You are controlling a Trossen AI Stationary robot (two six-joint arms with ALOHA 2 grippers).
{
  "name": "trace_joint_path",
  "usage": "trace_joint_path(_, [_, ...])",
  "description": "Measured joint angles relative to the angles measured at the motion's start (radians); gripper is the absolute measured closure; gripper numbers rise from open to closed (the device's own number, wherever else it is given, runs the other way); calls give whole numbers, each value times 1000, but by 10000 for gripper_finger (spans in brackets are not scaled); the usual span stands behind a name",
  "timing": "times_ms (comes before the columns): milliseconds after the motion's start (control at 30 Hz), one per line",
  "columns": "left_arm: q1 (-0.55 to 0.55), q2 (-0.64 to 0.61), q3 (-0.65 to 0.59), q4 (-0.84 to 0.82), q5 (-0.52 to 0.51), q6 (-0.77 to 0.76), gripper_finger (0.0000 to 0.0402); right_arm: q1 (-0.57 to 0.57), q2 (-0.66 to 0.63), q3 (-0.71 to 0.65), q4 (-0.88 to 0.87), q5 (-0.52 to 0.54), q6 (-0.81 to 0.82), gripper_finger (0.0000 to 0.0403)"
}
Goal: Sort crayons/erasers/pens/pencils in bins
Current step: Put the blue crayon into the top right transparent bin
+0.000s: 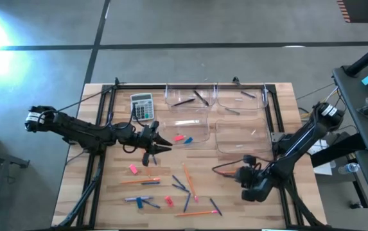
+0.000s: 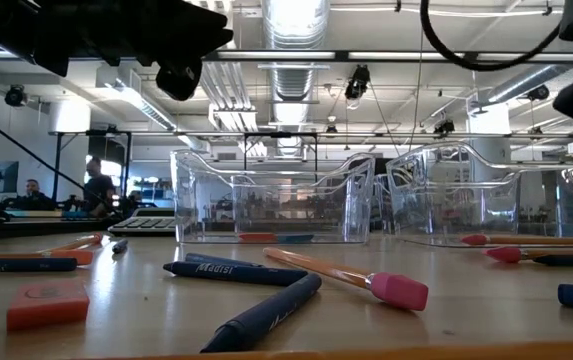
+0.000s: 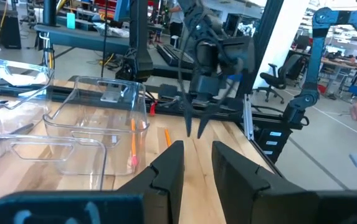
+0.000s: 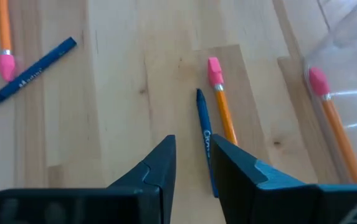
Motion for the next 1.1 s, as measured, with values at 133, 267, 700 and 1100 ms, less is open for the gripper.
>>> trace_joint_path(133, [0,0,0,1,0,0,332,0,-12,-76,35,-2,49,311])
trace_joint_path(267, [0,0,0,1,0,0,332,0,-13,-118,39,-3,92,293])
trace_joint_path(700, [0,0,0,1,1,-1,332,0,-13,-205,204,-4,69,255])
trace_joint_path(1100, [0,0,0,0,1,-1,332,0,-13,-224,224,-5,69,273])
